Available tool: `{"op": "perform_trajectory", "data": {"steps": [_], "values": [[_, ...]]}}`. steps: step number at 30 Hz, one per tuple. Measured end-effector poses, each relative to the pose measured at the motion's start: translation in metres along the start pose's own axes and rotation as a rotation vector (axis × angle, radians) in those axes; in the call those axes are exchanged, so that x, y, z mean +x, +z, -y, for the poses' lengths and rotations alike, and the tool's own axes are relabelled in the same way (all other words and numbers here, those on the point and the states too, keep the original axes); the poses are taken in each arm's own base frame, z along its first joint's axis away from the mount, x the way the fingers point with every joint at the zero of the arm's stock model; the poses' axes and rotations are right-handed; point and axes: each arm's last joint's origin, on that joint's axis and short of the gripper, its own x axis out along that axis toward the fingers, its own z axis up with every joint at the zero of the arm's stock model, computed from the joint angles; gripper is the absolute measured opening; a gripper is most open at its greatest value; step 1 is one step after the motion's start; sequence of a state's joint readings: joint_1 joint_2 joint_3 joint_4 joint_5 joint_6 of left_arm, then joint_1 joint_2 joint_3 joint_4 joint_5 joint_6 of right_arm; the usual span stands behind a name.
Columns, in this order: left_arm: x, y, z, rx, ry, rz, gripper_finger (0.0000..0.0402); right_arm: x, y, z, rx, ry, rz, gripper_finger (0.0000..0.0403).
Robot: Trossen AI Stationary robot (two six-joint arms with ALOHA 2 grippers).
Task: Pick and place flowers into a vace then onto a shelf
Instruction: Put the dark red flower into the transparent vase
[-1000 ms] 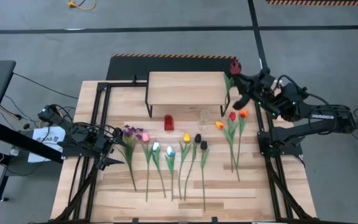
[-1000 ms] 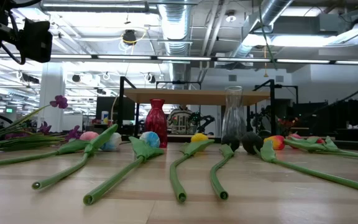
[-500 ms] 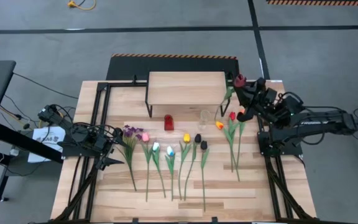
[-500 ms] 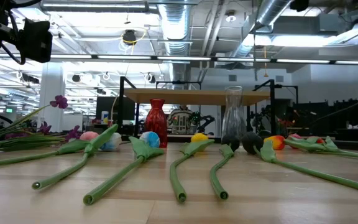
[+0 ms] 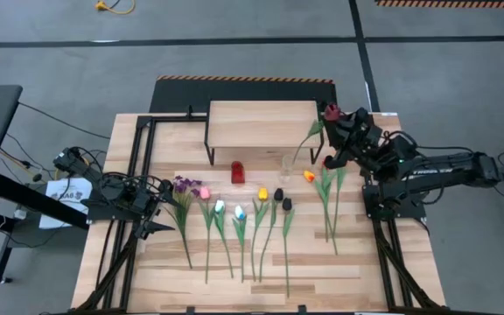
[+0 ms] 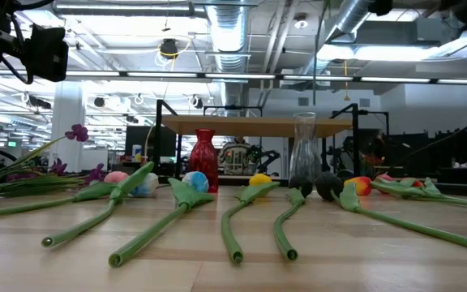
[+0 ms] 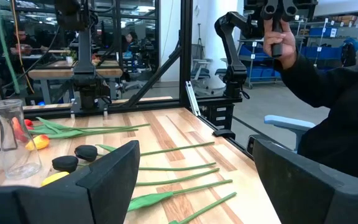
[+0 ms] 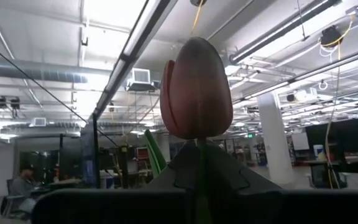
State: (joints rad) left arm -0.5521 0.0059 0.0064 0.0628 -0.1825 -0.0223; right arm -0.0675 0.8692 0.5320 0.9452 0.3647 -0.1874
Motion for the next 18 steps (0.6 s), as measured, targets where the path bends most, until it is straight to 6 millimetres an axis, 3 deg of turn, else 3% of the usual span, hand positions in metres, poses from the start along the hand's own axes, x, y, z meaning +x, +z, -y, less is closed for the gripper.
{"op": "perform_trajectory", "data": {"steps": [11, 18], "values": [[0.000, 0.000, 0.000, 0.000, 0.000, 0.000, 0.0302, 0.010, -0.019, 0.004, -0.014, -0.039, -0.038, 0.0005], [0.000, 0.000, 0.000, 0.000, 0.000, 0.000, 0.0302, 0.010, -0.020, 0.003, -0.014, -0.035, -0.046, 0.0026]]}}
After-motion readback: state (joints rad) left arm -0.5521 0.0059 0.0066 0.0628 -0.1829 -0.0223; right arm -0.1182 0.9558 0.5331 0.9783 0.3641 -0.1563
